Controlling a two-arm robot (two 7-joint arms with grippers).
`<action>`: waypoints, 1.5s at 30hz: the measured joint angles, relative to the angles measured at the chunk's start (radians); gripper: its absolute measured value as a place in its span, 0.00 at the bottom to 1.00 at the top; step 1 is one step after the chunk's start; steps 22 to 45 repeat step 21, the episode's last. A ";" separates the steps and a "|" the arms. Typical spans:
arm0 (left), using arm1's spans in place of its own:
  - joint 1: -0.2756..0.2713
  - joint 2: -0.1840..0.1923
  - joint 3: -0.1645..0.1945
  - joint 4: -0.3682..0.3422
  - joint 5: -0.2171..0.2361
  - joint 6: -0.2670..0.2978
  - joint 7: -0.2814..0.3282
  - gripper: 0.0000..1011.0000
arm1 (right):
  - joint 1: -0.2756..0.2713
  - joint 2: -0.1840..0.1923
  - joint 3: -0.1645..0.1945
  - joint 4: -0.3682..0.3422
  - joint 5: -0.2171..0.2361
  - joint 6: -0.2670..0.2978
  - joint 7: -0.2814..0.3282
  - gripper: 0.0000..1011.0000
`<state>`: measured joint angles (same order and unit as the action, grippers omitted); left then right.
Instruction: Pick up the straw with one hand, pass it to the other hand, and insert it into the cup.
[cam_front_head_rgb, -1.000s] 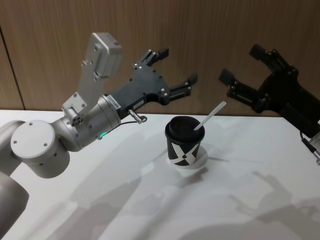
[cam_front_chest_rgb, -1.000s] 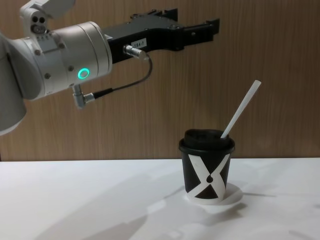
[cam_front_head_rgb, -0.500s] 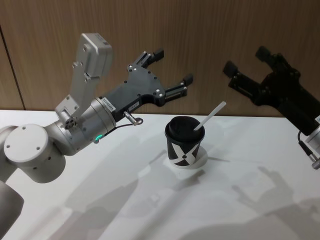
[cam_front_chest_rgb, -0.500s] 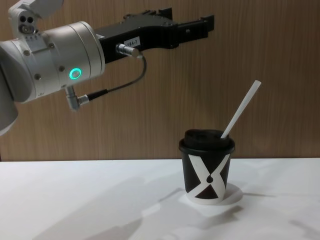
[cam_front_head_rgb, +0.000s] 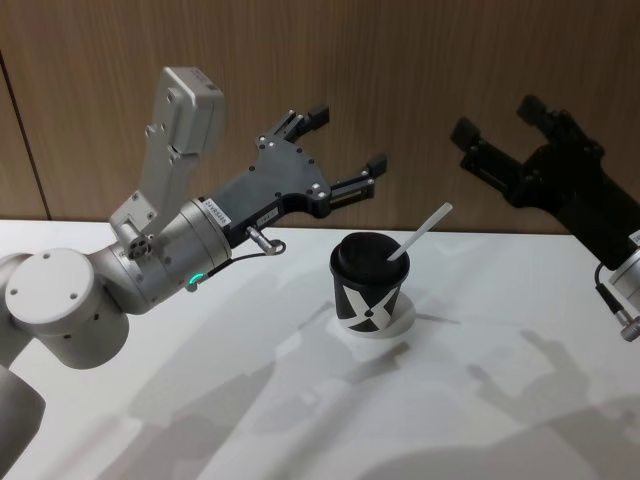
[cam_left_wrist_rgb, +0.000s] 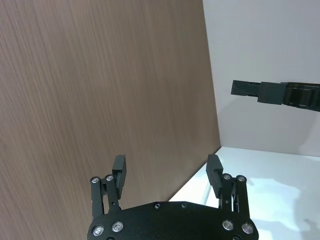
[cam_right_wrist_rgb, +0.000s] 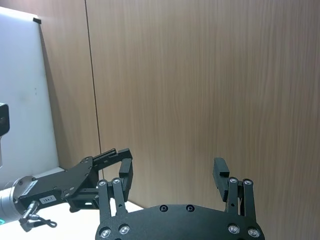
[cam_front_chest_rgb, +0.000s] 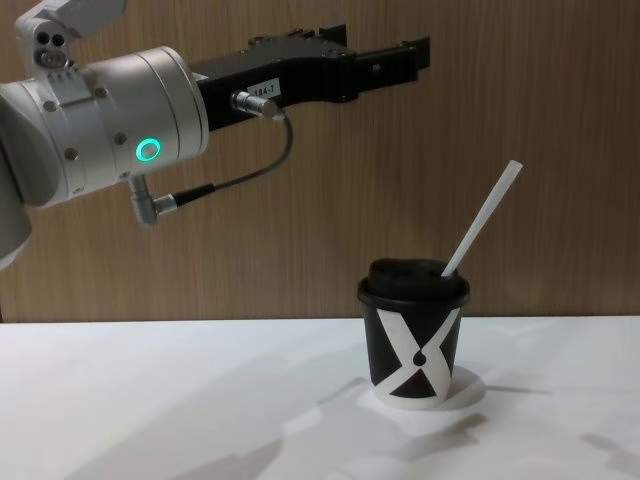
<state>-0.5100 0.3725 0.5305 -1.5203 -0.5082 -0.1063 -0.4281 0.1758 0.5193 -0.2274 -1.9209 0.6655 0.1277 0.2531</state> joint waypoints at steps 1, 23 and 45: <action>0.001 0.000 -0.001 -0.001 -0.001 0.002 -0.001 0.99 | -0.001 -0.001 0.000 -0.001 0.000 0.001 -0.003 0.99; 0.003 0.001 -0.003 -0.004 -0.006 0.013 -0.005 0.99 | -0.004 -0.008 0.003 -0.006 0.002 0.012 -0.021 0.99; 0.003 0.001 -0.003 -0.004 -0.006 0.013 -0.005 0.99 | -0.004 -0.008 0.003 -0.006 0.002 0.012 -0.021 0.99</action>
